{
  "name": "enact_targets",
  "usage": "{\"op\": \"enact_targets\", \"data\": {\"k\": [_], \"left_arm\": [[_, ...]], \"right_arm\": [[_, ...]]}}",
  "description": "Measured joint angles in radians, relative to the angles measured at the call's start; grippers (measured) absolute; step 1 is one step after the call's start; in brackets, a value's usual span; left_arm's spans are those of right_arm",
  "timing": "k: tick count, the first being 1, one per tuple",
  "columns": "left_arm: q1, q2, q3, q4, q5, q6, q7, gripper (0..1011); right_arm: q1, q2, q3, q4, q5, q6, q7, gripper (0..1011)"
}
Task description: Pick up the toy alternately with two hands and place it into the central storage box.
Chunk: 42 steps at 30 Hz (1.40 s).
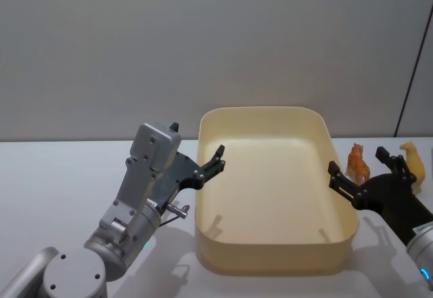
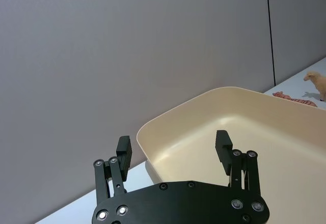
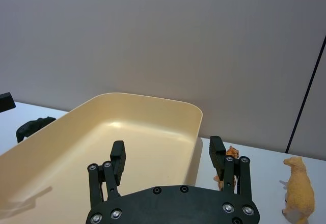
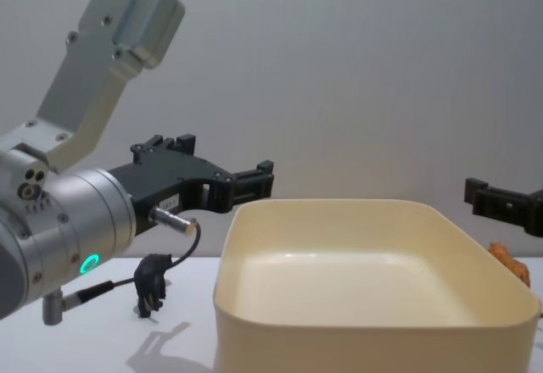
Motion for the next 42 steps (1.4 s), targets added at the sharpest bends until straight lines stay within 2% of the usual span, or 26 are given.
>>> {"op": "enact_targets", "data": {"k": [42], "left_arm": [[0.000, 0.000, 0.000, 0.000, 0.000, 0.000, 0.000, 1001]], "right_arm": [[0.000, 0.000, 0.000, 0.000, 0.000, 0.000, 0.000, 1001]]}}
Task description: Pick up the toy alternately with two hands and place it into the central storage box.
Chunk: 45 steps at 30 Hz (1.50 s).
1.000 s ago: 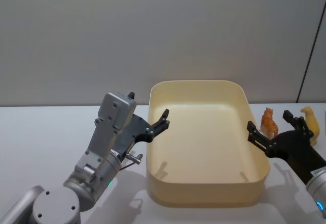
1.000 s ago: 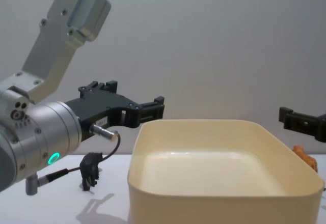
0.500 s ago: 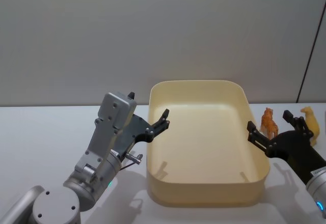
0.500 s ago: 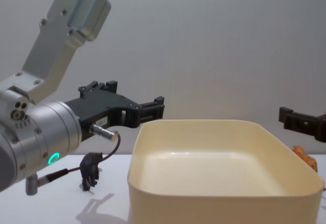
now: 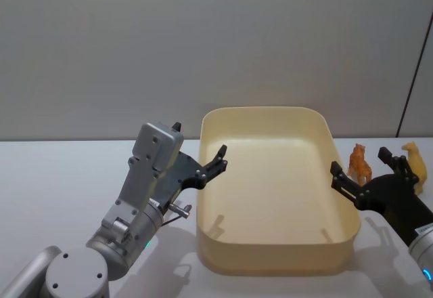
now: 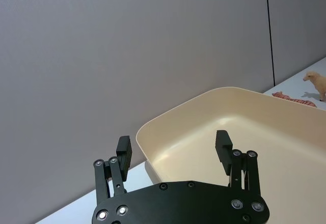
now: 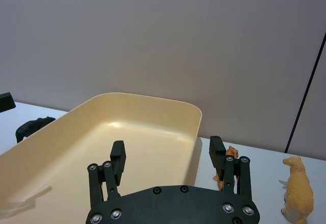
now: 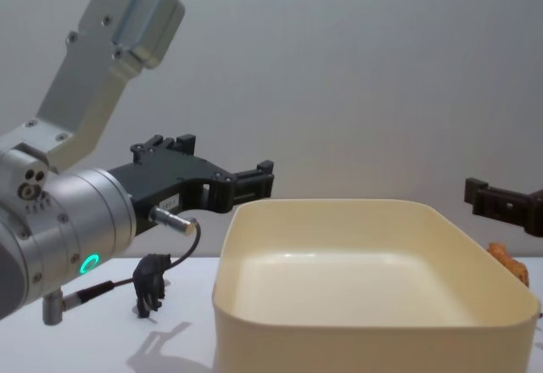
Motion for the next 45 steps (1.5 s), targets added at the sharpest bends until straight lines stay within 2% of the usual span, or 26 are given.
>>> {"op": "enact_targets", "data": {"k": [12, 23, 33, 38, 43, 45], "left_arm": [[0.000, 0.000, 0.000, 0.000, 0.000, 0.000, 0.000, 1001], [0.000, 0.000, 0.000, 0.000, 0.000, 0.000, 0.000, 1001], [0.000, 0.000, 0.000, 0.000, 0.000, 0.000, 0.000, 1001], [0.000, 0.000, 0.000, 0.000, 0.000, 0.000, 0.000, 1001], [0.000, 0.000, 0.000, 0.000, 0.000, 0.000, 0.000, 1001], [0.000, 0.000, 0.000, 0.000, 0.000, 0.000, 0.000, 1001]], "right_arm": [[-0.015, 0.008, 0.007, -0.008, 0.007, 0.001, -0.016, 1001], [-0.083, 0.052, 0.043, -0.056, 0.042, 0.011, -0.108, 1001], [-0.136, 0.100, 0.098, -0.076, 0.085, 0.026, -0.204, 1001], [-0.124, 0.110, 0.121, -0.052, 0.101, 0.046, -0.242, 1001], [-0.088, 0.107, 0.129, -0.011, 0.103, 0.069, -0.256, 1001], [-0.055, 0.100, 0.130, 0.023, 0.099, 0.086, -0.259, 1001]]}}
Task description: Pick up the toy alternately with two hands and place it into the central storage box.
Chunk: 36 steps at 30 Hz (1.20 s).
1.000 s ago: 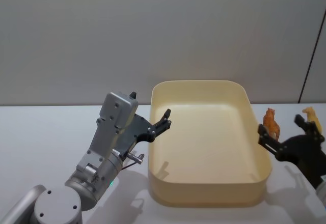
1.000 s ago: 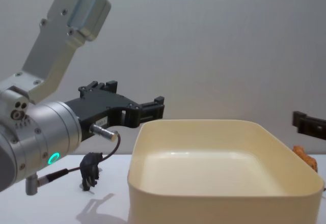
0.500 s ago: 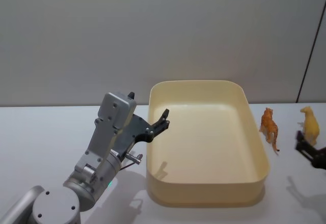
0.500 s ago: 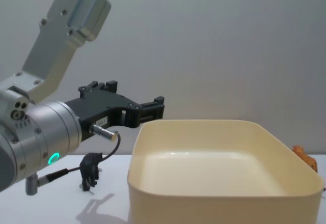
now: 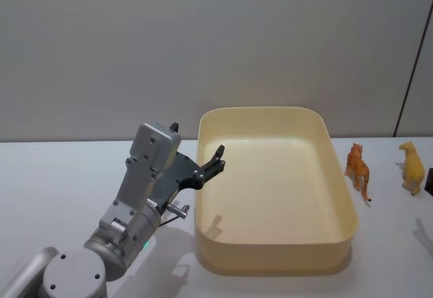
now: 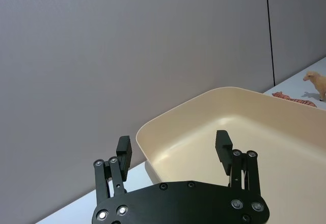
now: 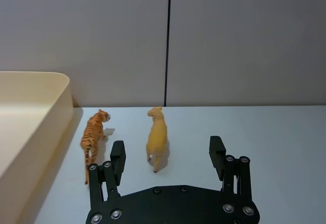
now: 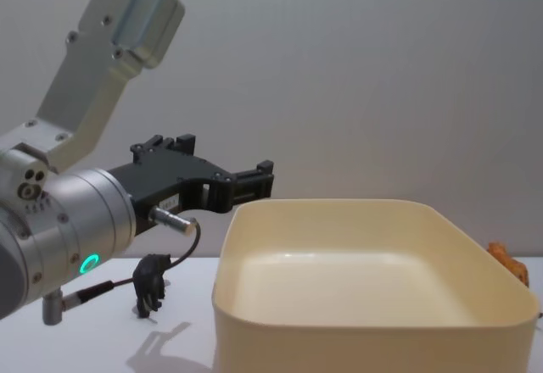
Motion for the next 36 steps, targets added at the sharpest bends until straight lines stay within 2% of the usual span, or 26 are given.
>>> {"op": "enact_targets", "data": {"k": [7, 14, 16, 17, 29, 32, 36], "left_arm": [[0.000, 0.000, 0.000, 0.000, 0.000, 0.000, 0.000, 1001], [0.000, 0.000, 0.000, 0.000, 0.000, 0.000, 0.000, 1001], [0.000, 0.000, 0.000, 0.000, 0.000, 0.000, 0.000, 1001], [0.000, 0.000, 0.000, 0.000, 0.000, 0.000, 0.000, 1001], [0.000, 0.000, 0.000, 0.000, 0.000, 0.000, 0.000, 1001], [0.000, 0.000, 0.000, 0.000, 0.000, 0.000, 0.000, 1001], [0.000, 0.000, 0.000, 0.000, 0.000, 0.000, 0.000, 1001]], "right_arm": [[0.074, -0.027, -0.010, 0.078, -0.024, 0.032, 0.009, 1001], [0.160, -0.063, -0.030, 0.177, -0.065, 0.067, 0.028, 1001], [0.196, -0.078, -0.039, 0.223, -0.086, 0.079, 0.037, 1001], [0.196, -0.078, -0.039, 0.223, -0.086, 0.079, 0.037, 1001], [0.352, -0.151, -0.082, 0.448, -0.173, 0.087, 0.070, 1001], [0.371, -0.160, -0.087, 0.476, -0.184, 0.084, 0.075, 1001], [0.397, -0.173, -0.095, 0.513, -0.199, 0.080, 0.081, 932]]}}
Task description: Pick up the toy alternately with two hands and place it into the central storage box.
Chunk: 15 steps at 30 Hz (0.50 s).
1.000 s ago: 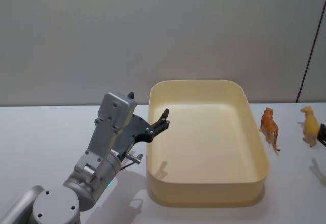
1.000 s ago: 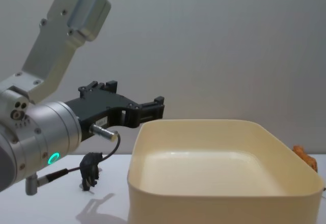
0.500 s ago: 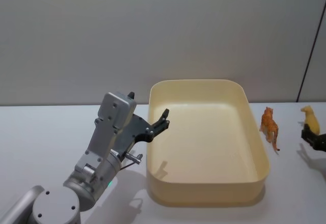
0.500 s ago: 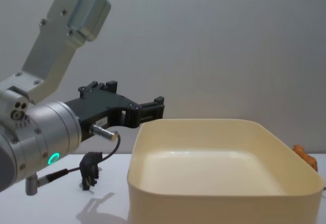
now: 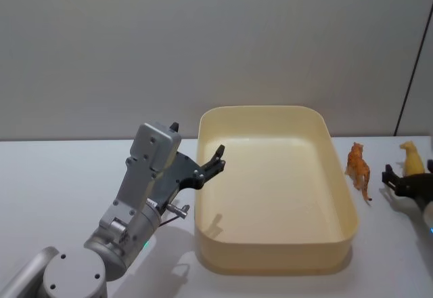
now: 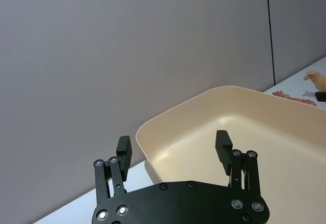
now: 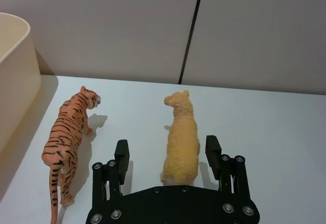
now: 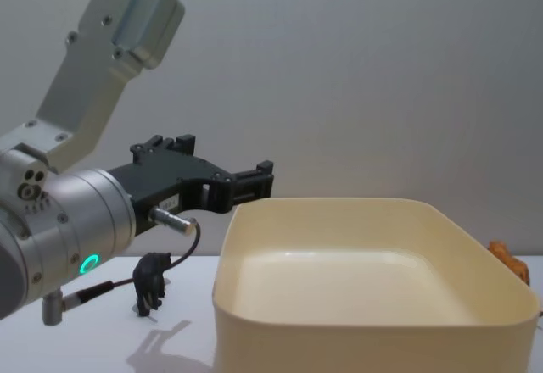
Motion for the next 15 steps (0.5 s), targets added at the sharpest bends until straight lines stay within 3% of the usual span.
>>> {"op": "enact_targets", "data": {"k": [15], "left_arm": [[0.000, 0.000, 0.000, 0.000, 0.000, 0.000, 0.000, 1001]], "right_arm": [[0.049, -0.023, -0.014, 0.073, -0.028, -0.006, 0.010, 510]]}}
